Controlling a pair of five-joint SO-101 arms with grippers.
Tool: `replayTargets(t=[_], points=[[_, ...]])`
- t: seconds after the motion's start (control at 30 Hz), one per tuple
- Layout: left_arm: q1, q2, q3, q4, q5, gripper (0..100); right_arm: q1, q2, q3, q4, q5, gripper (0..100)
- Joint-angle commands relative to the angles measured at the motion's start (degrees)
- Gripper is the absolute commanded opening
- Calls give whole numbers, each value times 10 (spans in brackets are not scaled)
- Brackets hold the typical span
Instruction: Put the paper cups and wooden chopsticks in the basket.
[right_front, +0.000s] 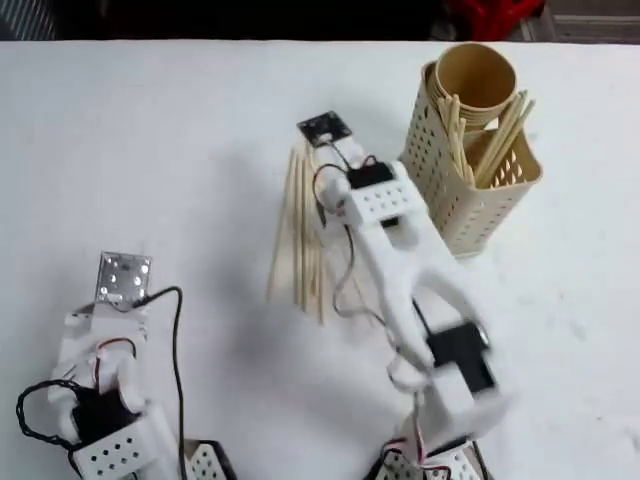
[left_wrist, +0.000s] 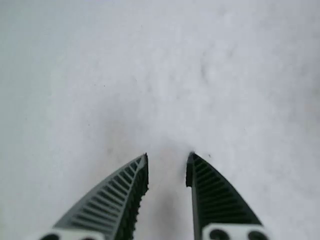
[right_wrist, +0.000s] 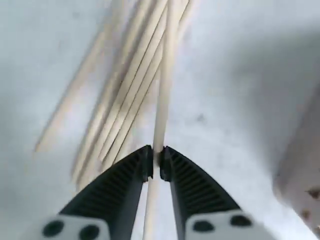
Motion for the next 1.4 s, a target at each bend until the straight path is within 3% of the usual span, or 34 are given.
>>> replayTargets(t=[0.0, 0.17, 0.4, 0.6, 0.9, 1.27, 1.37], points=[[-4, -4, -2, 4, -3, 142, 3, -224, 73, -21, -7, 17], [-4, -4, -2, 4, -3, 142, 27, -473, 135, -15, -6, 17], [-4, -4, -2, 4, -3, 142, 171, -630, 74, 12, 76, 17], [-4, -4, -2, 4, -3, 142, 287, -575, -16, -47, 83, 17], [-4, -4, -2, 4, -3, 142, 288, -437, -28, -265, -15, 17], [-4, -4, -2, 4, -3, 142, 288, -333, -28, -275, -30, 25], [-4, -4, -2, 4, -3, 142, 288, -326, -28, -271, -30, 90]])
